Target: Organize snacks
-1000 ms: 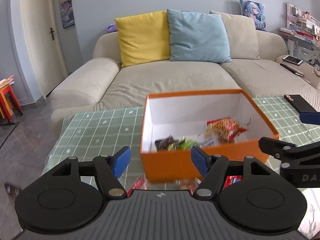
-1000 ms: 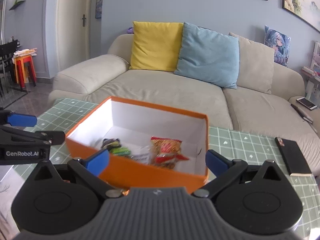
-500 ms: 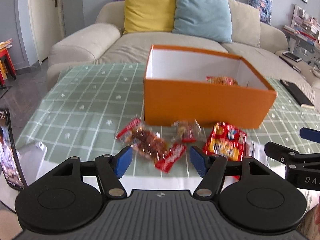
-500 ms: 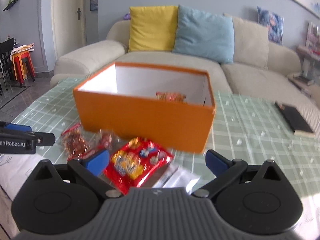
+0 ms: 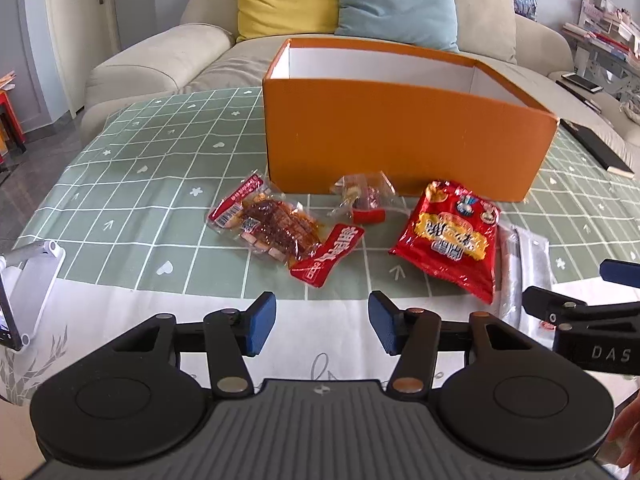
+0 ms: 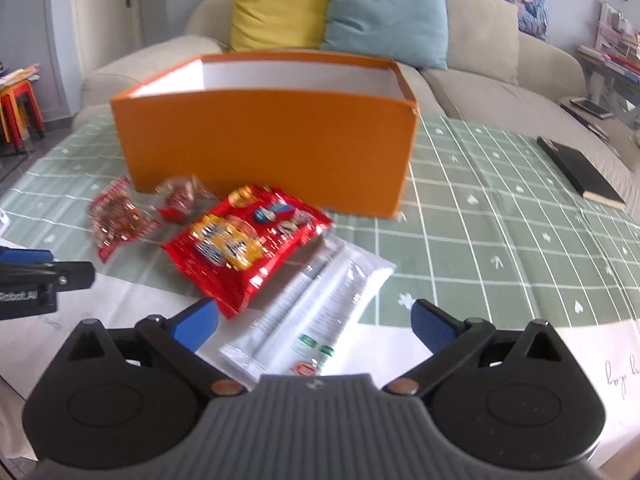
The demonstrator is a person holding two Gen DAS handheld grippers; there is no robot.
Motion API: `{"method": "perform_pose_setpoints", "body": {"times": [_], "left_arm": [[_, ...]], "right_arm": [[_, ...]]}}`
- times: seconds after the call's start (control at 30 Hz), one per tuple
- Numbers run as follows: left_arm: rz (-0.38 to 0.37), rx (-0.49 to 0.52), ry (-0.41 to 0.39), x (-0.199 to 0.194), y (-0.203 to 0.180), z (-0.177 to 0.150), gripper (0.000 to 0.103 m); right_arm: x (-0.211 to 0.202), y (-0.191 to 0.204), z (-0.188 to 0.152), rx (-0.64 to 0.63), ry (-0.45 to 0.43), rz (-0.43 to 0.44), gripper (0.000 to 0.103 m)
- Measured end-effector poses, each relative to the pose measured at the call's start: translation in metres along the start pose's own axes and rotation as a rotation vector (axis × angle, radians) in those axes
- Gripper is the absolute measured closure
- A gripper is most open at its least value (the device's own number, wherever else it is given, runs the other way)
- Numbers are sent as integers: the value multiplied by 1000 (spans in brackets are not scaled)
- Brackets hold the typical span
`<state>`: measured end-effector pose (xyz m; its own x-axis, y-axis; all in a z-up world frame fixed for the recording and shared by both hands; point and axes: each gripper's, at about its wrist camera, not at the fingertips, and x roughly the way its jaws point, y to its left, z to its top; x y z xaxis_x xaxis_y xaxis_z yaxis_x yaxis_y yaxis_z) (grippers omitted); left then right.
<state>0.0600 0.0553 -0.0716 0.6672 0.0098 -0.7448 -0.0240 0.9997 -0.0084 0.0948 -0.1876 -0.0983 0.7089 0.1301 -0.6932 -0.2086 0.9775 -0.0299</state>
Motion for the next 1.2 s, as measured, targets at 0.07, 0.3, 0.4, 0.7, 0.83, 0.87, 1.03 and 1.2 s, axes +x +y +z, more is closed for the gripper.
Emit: {"method": "perform_pose_setpoints", "body": {"times": [0.07, 0.3, 0.4, 0.7, 0.83, 0.87, 1.03, 1.2], "left_arm": [[4, -1, -1, 4, 1, -2, 40], [-10, -28, -11, 16, 7, -4, 37], [9, -6, -6, 22, 5, -4, 35], [68, 99, -55, 35, -10, 5, 45], [85, 118, -38, 45, -10, 7, 67], [88, 119, -43, 45, -10, 6, 71], [101, 164, -48, 43, -13, 5, 87], [49, 207, 6, 35, -13, -1, 103]], "right_arm": [[6, -3, -2, 8, 27, 8, 4], [23, -3, -3, 27, 100, 31, 4], [27, -1, -2, 25, 104, 33, 4], [41, 3, 5, 39, 148, 11, 4], [46, 3, 8, 44, 162, 20, 8], [47, 3, 8, 44, 167, 24, 11], [48, 4, 7, 5, 161, 24, 20], [42, 6, 5, -31, 153, 43, 34]]}}
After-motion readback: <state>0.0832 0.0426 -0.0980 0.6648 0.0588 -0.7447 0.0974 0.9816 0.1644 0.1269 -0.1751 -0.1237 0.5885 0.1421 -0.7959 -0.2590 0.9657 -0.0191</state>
